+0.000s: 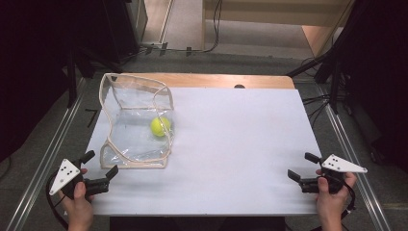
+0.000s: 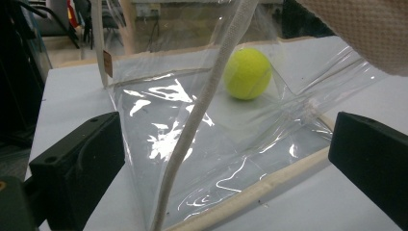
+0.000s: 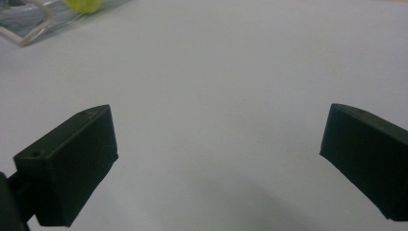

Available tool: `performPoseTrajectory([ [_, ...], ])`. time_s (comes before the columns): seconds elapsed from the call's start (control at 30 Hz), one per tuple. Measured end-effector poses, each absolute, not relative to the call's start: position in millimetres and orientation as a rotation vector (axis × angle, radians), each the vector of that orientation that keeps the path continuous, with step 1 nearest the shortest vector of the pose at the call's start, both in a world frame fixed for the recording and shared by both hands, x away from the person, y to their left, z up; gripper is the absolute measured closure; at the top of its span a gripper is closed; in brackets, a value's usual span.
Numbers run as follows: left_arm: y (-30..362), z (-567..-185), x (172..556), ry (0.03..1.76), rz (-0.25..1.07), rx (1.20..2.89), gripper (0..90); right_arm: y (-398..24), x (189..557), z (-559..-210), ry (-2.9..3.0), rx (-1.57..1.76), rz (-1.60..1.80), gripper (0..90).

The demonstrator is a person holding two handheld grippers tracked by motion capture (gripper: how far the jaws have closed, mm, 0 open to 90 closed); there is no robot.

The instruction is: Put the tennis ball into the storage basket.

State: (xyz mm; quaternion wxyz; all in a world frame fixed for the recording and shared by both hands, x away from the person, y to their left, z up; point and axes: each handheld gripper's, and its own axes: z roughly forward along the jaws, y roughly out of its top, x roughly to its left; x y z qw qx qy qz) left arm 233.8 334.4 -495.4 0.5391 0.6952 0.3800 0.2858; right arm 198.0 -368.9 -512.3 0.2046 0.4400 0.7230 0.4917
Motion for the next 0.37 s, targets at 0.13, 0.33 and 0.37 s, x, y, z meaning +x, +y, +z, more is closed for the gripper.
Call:
performPoseTrajectory([
  [0.13, 334.6, -495.4, 233.9, 0.902, 0.677, 1.653, 0.0, -373.4, 195.6, -514.3, 1.981, 1.232, 1.417, 0.0],
  [0.33, 334.6, -495.4, 234.6, 0.903, 0.673, 1.657, 0.0, -370.4, 198.6, -517.9, 1.998, 1.247, 1.397, 0.0],
  [0.37, 334.3, -495.5, 234.7, 0.902, 0.671, 1.657, 0.0, -370.4, 198.6, -517.9, 1.998, 1.247, 1.397, 0.0],
])
